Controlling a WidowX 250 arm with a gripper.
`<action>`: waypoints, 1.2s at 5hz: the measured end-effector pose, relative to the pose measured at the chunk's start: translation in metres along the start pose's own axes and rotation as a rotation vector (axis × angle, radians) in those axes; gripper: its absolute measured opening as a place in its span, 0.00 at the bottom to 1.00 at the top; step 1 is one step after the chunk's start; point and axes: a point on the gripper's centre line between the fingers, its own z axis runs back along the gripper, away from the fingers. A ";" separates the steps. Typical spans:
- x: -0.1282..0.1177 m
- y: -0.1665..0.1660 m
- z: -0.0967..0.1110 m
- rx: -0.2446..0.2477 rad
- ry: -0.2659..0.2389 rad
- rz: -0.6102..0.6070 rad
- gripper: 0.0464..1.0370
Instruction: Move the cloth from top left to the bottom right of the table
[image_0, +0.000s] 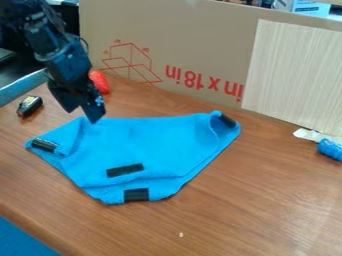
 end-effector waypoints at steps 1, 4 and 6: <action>0.009 -0.008 -0.014 0.007 -0.011 -0.033 0.96; -0.011 -0.050 -0.047 0.006 0.040 -0.073 0.96; -0.029 -0.068 -0.046 0.039 0.024 -0.094 0.96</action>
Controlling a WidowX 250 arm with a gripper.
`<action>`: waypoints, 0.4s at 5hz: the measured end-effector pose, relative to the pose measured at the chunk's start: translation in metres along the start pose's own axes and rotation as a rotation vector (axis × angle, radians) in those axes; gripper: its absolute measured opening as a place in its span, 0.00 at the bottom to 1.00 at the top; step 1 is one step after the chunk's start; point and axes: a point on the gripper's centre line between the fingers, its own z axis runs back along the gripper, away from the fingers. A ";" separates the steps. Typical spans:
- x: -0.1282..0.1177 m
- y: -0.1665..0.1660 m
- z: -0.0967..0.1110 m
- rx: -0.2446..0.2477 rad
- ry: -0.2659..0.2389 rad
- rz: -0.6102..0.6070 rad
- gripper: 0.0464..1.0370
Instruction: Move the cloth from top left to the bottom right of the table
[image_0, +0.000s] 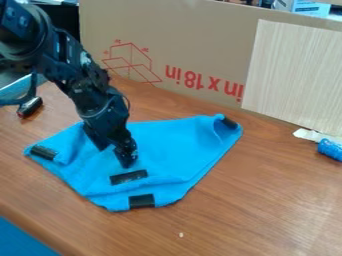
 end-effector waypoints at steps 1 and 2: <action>-0.013 -0.027 0.005 -0.029 0.006 -0.025 0.96; -0.024 -0.051 0.010 -0.051 0.006 -0.048 0.96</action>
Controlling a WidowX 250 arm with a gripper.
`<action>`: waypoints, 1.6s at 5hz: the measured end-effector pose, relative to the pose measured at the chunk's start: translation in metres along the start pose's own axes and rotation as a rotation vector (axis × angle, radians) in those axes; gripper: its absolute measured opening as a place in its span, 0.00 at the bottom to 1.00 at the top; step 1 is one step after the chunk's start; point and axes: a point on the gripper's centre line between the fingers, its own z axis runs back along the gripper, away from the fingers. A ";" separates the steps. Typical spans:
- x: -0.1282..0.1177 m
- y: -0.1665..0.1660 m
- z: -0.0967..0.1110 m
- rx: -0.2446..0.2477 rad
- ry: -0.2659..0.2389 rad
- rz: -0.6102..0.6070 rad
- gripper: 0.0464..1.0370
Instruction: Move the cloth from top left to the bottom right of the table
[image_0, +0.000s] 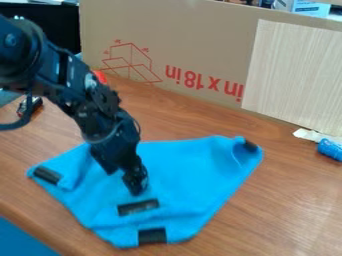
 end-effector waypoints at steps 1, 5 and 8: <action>-0.007 -0.023 0.002 -0.019 0.001 -0.023 0.96; 0.030 0.033 -0.010 0.062 -0.032 0.112 0.96; 0.061 0.094 -0.013 0.139 -0.068 0.192 0.96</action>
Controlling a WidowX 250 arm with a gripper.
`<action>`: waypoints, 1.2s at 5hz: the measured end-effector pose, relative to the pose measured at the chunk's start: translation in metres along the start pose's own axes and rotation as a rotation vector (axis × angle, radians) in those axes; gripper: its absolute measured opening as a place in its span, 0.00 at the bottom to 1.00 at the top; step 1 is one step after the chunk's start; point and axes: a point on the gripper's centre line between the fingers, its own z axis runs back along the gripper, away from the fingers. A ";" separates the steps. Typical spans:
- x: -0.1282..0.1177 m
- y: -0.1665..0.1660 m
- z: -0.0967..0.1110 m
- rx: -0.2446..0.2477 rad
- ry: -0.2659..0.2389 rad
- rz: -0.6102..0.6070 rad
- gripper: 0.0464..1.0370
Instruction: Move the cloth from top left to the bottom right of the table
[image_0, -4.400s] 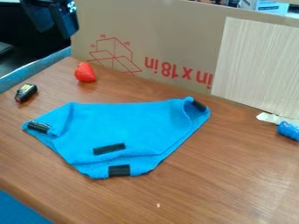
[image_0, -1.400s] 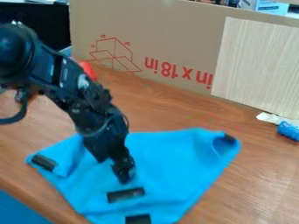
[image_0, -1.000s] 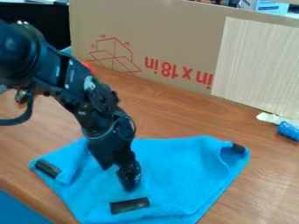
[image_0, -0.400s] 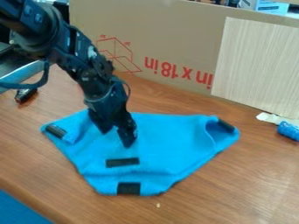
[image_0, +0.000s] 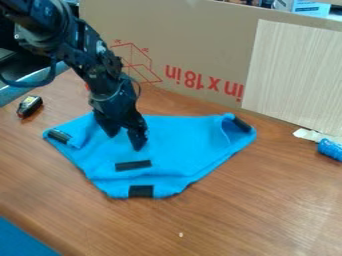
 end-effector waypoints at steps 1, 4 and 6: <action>0.011 0.021 -0.004 0.032 -0.005 0.049 0.96; -0.004 0.016 -0.006 0.047 0.016 0.111 0.96; -0.038 -0.034 0.012 -0.014 0.040 0.048 0.96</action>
